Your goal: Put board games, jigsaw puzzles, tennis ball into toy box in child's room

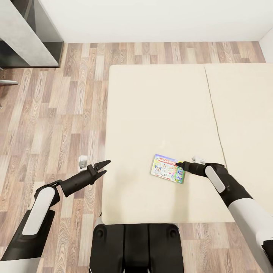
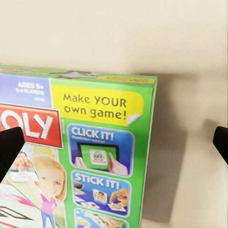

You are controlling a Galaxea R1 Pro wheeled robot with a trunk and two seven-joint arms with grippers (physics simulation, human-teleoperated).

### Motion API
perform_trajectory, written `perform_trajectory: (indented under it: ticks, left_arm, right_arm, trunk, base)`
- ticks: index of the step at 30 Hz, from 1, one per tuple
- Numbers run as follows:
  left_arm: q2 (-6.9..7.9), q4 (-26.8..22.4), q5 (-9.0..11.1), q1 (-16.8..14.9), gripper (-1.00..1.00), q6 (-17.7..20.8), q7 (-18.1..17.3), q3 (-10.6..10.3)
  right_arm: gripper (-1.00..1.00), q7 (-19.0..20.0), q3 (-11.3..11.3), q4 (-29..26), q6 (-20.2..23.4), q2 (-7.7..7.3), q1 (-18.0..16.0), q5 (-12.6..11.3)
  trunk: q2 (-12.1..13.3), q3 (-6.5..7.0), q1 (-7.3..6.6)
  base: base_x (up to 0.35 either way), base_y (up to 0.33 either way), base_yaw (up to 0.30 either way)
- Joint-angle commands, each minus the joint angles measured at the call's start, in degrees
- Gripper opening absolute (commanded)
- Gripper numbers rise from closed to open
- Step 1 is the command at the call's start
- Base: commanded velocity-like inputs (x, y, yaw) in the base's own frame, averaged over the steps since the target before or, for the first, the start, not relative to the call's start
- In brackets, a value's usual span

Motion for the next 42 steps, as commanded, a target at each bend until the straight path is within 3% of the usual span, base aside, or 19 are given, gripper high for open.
perform_trajectory:
  ticks: [1, 19, 42]
  left_arm:
    - [-0.01, 0.0, -0.4, 0.0, 1.0, 0.3, -0.5, 0.1]
    - [0.04, 0.0, -0.4, 0.0, 1.0, 0.3, -0.5, 0.1]
    - [0.04, 0.0, -0.4, 0.0, 1.0, 0.3, -0.5, 0.2]
  right_arm:
    - [1.0, 0.2, 0.1, 0.0, 0.2, -0.05, 0.0, 0.2]
    - [1.0, 0.2, 0.2, 0.1, -0.8, 0.54, 0.0, 0.2]
    - [1.0, 0.4, 0.2, 0.1, -2.3, 0.59, 0.0, 0.2]
  trunk:
    - [-0.1, -0.06, 0.03]
    - [-0.1, -0.06, 0.03]
    - [-0.1, -0.06, 0.03]
  base:
    - [0.0, 0.0, 0.0]
    - [0.0, 0.015, 0.0]
    - [0.0, 0.205, 0.0]
